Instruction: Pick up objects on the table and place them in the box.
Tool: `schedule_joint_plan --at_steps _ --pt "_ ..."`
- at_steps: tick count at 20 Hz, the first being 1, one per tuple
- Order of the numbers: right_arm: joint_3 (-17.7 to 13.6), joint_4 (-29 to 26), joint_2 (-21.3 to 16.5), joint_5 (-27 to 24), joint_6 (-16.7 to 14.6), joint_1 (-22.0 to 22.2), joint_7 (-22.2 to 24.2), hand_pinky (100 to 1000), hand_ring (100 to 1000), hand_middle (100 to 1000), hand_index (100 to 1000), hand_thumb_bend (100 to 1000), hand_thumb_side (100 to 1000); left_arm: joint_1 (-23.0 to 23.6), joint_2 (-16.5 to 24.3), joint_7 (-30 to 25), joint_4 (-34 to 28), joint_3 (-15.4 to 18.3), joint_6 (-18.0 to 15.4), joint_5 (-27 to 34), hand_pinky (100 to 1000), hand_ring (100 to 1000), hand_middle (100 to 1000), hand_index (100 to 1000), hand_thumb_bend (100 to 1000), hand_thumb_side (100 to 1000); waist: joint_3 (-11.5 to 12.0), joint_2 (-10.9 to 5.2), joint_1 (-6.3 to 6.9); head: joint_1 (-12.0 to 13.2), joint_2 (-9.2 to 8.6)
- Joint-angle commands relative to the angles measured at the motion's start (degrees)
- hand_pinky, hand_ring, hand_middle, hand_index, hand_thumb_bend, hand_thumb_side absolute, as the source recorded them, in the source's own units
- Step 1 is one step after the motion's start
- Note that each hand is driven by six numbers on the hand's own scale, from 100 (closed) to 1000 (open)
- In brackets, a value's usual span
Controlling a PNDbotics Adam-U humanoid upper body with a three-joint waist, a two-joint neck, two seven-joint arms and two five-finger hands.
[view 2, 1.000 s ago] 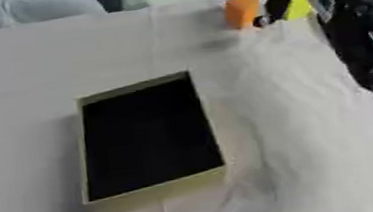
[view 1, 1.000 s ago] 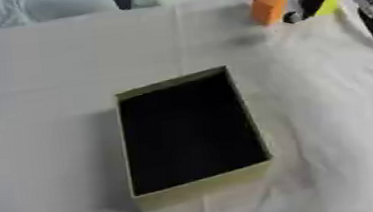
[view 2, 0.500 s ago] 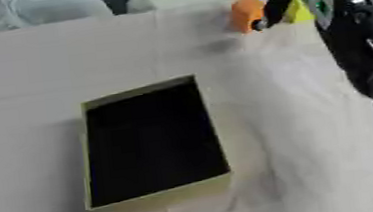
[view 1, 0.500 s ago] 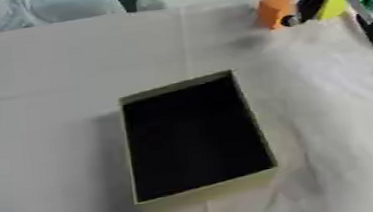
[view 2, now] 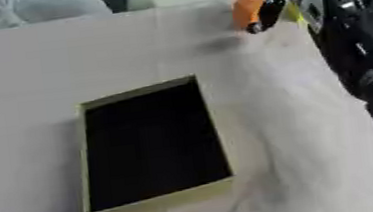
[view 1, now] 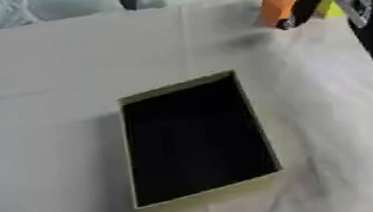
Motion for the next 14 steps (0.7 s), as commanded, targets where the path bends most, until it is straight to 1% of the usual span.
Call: schedule_joint_plan --at_steps 1,5,14 --pt "-0.9 -0.32 -1.47 1.1 0.77 -1.63 -0.09 850 940 960 958 347 100 -0.09 0.54 -0.07 -0.85 0.04 0.28 -0.32 866 596 651 802 429 807 0.24 -1.04 -0.08 -0.25 -0.86" --pt "-1.16 -0.28 -1.56 1.73 1.39 -1.91 0.25 850 941 962 957 312 100 0.11 0.35 -0.11 -0.85 0.01 0.4 -0.43 868 595 651 802 426 808 0.35 -0.88 -0.11 -0.32 -0.88" --pt "-1.89 0.09 -1.6 2.36 3.2 -2.28 1.85 846 939 959 951 296 100 0.25 -0.01 -0.27 -0.85 -0.09 0.55 -0.58 869 591 649 802 419 805 0.37 -0.41 0.03 -0.59 -1.31"
